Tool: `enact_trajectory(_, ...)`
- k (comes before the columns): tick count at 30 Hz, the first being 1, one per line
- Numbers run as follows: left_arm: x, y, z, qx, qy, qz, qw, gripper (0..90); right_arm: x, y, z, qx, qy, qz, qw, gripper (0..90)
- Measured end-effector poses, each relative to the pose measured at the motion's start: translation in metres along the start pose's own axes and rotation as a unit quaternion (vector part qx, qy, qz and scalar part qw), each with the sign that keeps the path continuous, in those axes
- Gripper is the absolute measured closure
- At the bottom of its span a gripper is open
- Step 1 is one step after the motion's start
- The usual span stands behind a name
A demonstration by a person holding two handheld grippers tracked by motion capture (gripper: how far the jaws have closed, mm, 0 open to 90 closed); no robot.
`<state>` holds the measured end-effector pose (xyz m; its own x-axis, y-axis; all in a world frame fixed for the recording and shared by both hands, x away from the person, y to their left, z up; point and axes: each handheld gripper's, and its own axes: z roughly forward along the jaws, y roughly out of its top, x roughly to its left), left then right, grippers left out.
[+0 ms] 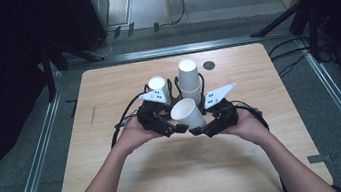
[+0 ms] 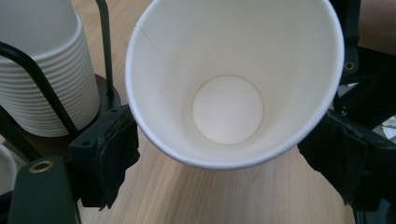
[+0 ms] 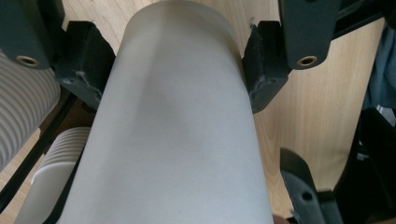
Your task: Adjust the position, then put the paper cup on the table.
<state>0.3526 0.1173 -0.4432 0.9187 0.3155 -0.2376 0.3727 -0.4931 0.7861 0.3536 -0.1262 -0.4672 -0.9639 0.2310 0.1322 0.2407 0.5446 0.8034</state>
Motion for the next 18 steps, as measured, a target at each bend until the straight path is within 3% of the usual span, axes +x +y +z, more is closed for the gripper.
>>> enact_trajectory(6, -0.0004, 0.0016, 0.0011, -0.027, 0.001, -0.014, 0.9996, 13.3, -0.0002, 0.0001, -0.0009, -0.011, 0.007, 0.007, 0.9999, 33.4)
enact_trajectory(18, -0.0016, 0.0005, 0.0062, -0.046, -0.015, -0.033, 0.9983, 17.8, 0.0048, 0.0017, 0.0081, 0.001, 0.013, -0.002, 0.9999, 33.5)
